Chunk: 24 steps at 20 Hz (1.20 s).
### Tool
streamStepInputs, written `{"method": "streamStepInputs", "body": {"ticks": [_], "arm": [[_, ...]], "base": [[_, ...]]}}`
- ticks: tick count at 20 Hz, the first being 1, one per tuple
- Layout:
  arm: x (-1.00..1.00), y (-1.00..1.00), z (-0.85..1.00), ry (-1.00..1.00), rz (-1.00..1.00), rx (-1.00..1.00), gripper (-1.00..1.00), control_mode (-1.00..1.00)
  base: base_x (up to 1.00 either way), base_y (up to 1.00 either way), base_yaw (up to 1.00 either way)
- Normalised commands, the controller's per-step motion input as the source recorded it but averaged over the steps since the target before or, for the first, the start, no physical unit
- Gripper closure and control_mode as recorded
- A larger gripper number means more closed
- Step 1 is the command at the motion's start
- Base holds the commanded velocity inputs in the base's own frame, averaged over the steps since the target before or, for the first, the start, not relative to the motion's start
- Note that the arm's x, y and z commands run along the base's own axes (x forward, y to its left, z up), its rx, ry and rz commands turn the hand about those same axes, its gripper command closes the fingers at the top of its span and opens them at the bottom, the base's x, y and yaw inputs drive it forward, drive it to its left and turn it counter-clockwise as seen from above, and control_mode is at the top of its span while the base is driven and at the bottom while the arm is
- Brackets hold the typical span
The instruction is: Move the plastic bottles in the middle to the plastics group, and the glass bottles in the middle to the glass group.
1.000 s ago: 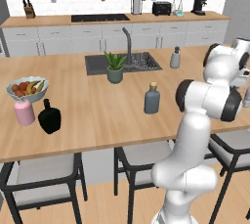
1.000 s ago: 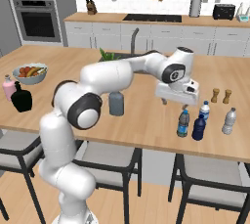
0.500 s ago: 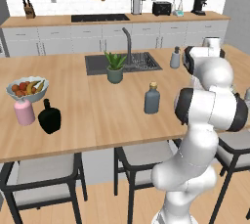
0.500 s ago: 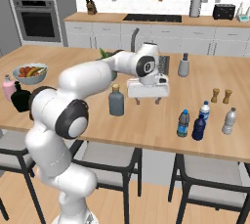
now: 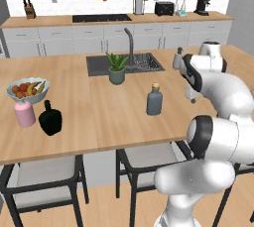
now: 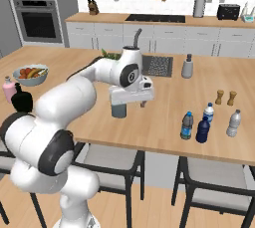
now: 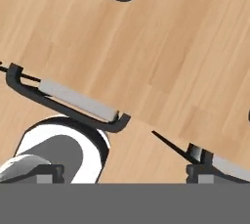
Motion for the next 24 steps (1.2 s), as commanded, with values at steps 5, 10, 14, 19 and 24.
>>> {"method": "streamStepInputs", "body": {"ticks": [5, 10, 14, 19, 24], "arm": [[0.49, 0.99, 0.23, -0.17, -0.11, 0.04, -1.0, -1.0], [0.64, 0.97, 0.12, -0.07, -0.36, 0.03, -1.0, -1.0], [0.24, 0.21, 0.06, 0.0, -0.1, 0.0, -1.0, -1.0], [0.0, -0.11, 0.14, -0.03, -0.01, 0.04, -1.0, -1.0], [0.22, 0.0, 0.29, -0.03, -0.01, 0.03, -1.0, -1.0]], "base": [[0.0, 0.0, 0.0], [0.0, 0.0, 0.0], [0.0, 0.0, 0.0], [0.0, 0.0, 0.0], [0.0, 0.0, 0.0]]}}
